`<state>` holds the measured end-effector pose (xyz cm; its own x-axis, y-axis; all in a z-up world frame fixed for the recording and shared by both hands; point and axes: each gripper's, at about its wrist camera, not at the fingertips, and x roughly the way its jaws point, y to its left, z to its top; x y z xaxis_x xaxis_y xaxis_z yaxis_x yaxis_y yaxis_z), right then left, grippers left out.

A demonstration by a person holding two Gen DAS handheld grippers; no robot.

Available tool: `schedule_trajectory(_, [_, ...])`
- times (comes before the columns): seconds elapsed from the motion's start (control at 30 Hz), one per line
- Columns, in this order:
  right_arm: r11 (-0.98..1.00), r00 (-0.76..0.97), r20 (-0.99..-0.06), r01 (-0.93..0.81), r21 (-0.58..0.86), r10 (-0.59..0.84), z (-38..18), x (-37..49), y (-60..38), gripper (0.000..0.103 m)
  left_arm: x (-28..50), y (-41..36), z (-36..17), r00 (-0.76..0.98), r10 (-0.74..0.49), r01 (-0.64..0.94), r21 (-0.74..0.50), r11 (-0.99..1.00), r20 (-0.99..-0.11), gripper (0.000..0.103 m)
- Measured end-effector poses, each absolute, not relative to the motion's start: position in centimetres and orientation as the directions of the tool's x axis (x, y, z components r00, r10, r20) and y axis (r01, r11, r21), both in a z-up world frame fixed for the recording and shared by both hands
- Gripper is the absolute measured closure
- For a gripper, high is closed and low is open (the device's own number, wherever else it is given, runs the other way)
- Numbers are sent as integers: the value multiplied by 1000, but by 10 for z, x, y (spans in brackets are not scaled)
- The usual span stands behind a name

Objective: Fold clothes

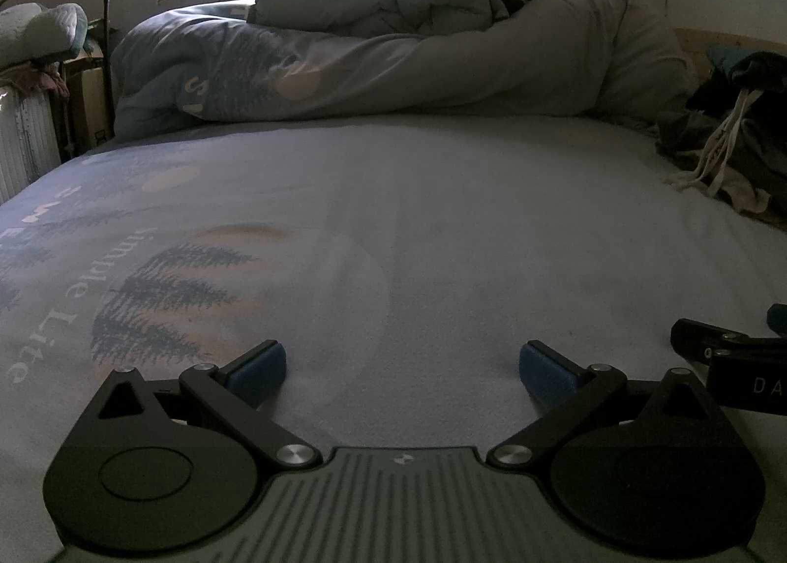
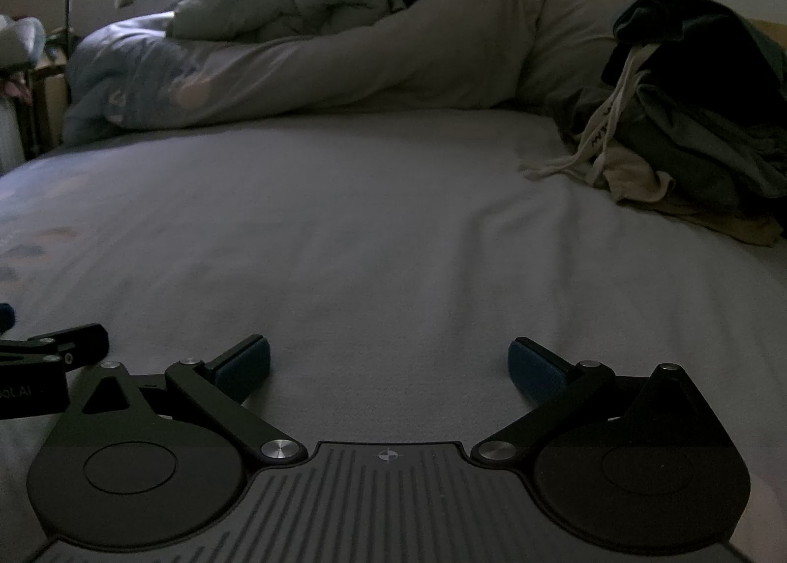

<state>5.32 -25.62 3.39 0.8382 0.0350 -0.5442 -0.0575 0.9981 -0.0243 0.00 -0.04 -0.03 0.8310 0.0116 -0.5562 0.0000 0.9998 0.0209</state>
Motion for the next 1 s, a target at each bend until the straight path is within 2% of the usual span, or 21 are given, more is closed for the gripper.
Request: schedule_trajectory(1.0, [998, 838, -544, -57, -24, 35, 33, 52, -253, 0, -2, -6, -3, 831, 12, 0, 21, 1000, -557, 0])
